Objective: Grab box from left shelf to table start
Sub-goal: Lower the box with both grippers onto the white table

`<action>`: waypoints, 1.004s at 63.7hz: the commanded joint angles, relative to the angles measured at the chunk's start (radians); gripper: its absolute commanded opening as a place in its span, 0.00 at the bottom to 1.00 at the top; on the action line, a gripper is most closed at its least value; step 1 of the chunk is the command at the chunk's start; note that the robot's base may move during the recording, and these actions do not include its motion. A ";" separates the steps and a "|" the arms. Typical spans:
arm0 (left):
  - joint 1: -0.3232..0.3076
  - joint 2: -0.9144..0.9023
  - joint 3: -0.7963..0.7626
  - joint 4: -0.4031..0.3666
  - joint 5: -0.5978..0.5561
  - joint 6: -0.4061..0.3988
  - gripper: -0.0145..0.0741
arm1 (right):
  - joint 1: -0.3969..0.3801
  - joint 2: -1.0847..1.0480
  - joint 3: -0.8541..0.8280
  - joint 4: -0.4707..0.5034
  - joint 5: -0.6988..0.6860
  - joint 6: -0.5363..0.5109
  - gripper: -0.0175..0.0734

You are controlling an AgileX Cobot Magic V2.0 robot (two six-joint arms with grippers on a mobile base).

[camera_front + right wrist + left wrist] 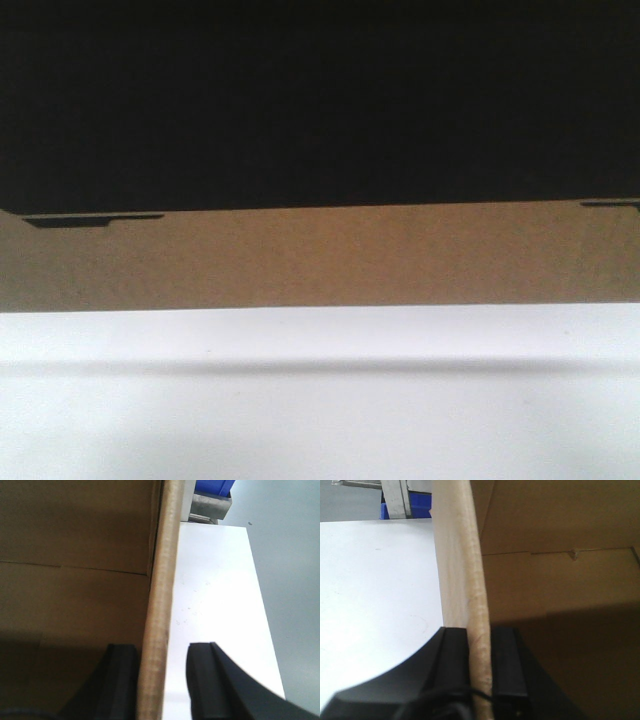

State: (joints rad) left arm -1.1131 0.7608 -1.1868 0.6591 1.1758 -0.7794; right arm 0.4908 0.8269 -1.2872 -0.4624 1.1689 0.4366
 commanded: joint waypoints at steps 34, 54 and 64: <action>0.012 0.162 -0.084 0.255 -0.101 -0.305 0.06 | -0.008 0.163 -0.038 0.029 -0.273 0.084 0.25; 0.154 0.317 -0.202 0.177 -0.090 -0.293 0.06 | -0.008 0.235 -0.038 -0.013 -0.346 0.114 0.25; 0.257 0.377 -0.207 0.106 -0.087 -0.286 0.06 | -0.013 0.277 -0.038 -0.021 -0.379 0.122 0.25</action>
State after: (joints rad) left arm -0.8929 1.1058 -1.3525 0.7763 1.2580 -1.0135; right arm 0.4661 1.0982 -1.2872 -0.5379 0.9932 0.5517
